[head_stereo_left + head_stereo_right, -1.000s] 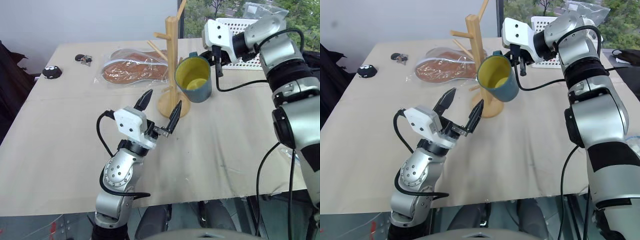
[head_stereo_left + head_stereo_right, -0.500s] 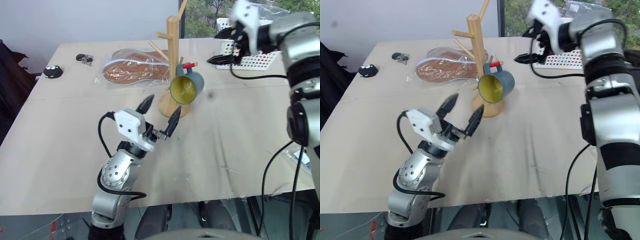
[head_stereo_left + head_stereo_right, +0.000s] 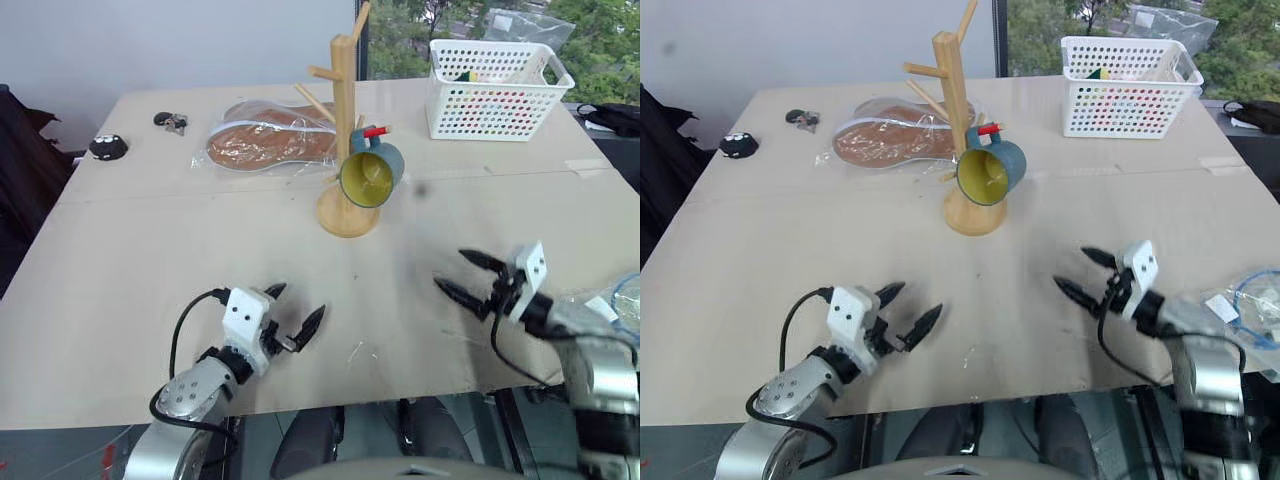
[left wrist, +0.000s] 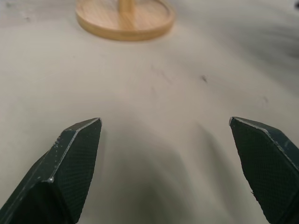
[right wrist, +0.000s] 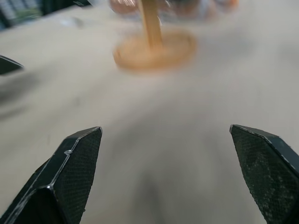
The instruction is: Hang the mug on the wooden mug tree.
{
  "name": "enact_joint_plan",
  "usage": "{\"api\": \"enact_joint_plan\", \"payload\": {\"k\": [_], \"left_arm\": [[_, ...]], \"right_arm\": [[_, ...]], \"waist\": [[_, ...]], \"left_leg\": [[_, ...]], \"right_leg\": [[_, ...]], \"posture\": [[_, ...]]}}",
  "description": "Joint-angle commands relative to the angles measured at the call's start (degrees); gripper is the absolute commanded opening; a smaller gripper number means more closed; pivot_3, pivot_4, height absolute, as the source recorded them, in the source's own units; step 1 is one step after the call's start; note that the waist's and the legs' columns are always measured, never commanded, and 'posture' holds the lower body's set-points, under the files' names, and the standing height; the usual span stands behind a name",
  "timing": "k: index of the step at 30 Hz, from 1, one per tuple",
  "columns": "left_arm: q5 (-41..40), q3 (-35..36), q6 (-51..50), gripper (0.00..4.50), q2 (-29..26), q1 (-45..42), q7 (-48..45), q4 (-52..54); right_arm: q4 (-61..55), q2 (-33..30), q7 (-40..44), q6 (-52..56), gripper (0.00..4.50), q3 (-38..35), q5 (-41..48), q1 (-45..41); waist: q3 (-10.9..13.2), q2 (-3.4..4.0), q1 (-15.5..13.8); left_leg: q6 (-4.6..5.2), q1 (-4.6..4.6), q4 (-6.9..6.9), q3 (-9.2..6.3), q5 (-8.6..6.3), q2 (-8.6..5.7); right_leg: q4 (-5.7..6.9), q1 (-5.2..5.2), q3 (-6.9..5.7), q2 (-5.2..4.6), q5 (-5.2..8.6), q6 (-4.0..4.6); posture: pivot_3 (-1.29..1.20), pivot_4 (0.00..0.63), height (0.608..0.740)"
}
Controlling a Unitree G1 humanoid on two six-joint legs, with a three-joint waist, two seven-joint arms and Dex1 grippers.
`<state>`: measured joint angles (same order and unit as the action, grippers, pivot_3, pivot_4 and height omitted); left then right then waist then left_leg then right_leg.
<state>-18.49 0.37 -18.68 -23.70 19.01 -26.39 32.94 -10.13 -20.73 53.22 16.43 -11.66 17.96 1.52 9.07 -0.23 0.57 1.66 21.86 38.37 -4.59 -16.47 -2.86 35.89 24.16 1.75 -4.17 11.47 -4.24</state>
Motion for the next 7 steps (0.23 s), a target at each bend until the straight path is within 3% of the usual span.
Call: {"api": "enact_joint_plan", "payload": {"k": [1, 7], "left_arm": [[-1.2, 2.4, 1.6, 4.5, -0.9, -0.4, -1.7, 0.2], [-0.6, 1.9, 1.2, 4.5, -1.8, -0.4, -2.8, 0.0]], "right_arm": [[-5.3, 0.5, -2.5, -1.4, 4.44, -0.5, 2.2, 4.7], [-4.4, 0.3, -4.7, -5.8, 4.44, 0.3, 1.8, 8.1]], "waist": [[0.0, -0.02, 0.1], [0.0, -0.06, 0.3]], "left_leg": [[0.02, -0.34, 0.0, -0.01, -0.02, 0.05], [0.04, -0.88, -0.04, 0.1, -0.03, 0.12]], "right_leg": [[-0.04, -0.39, -0.03, 0.03, 0.03, 0.01], [-0.05, -0.83, 0.03, 0.13, 0.13, 0.11]], "posture": [[0.0, 0.15, 0.74], [0.0, 0.15, 0.74]]}}
